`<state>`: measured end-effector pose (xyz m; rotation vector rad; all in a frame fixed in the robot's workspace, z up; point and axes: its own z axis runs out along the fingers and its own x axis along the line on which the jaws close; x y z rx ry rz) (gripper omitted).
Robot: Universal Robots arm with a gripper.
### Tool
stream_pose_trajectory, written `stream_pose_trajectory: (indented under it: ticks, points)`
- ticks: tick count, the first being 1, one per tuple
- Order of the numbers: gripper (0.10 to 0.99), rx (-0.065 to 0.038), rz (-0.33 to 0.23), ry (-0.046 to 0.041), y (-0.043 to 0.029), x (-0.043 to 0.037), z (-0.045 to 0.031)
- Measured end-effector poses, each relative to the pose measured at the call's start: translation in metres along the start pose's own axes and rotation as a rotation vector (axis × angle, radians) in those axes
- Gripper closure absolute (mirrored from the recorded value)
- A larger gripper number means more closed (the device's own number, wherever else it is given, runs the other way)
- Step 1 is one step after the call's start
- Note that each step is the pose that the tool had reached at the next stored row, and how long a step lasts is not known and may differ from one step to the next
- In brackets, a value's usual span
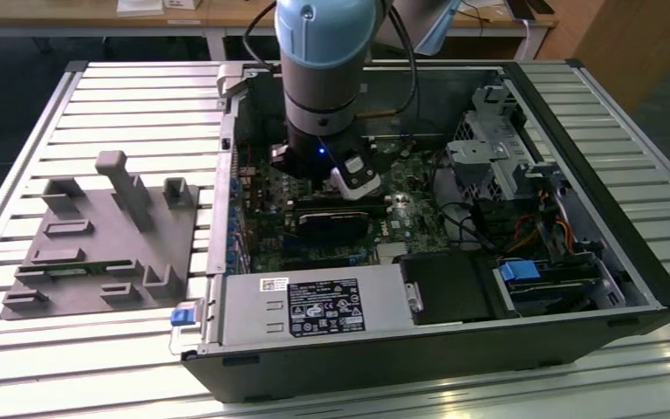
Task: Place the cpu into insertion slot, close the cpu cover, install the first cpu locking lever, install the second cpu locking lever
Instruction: 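Install the second cpu locking lever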
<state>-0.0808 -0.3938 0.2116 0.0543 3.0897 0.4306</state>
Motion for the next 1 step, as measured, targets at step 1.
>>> stream_pose_trajectory:
  ticks: [1]
  points:
    - [0.980, 0.000, 0.000, 0.0000, 0.0000, 0.0000, 0.0000]
